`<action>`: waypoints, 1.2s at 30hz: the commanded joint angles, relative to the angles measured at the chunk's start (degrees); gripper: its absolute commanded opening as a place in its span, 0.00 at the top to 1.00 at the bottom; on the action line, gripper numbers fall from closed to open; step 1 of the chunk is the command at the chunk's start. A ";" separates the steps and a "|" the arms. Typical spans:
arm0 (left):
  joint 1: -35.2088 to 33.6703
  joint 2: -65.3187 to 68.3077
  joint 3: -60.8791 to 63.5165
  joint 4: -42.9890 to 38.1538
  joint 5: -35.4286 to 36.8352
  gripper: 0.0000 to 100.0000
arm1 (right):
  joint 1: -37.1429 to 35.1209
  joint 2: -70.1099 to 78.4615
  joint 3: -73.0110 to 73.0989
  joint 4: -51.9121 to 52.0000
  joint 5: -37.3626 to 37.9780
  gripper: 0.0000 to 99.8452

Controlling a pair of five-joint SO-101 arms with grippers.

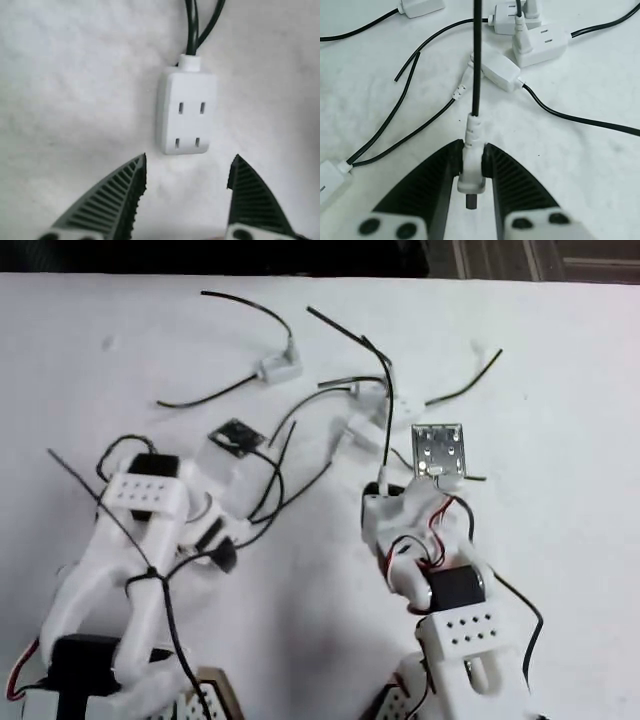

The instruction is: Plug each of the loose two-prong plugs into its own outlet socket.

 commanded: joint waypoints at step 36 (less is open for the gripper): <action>-12.09 -74.68 10.81 0.62 18.02 0.98 | -36.62 -11.03 -14.24 6.20 3.87 0.98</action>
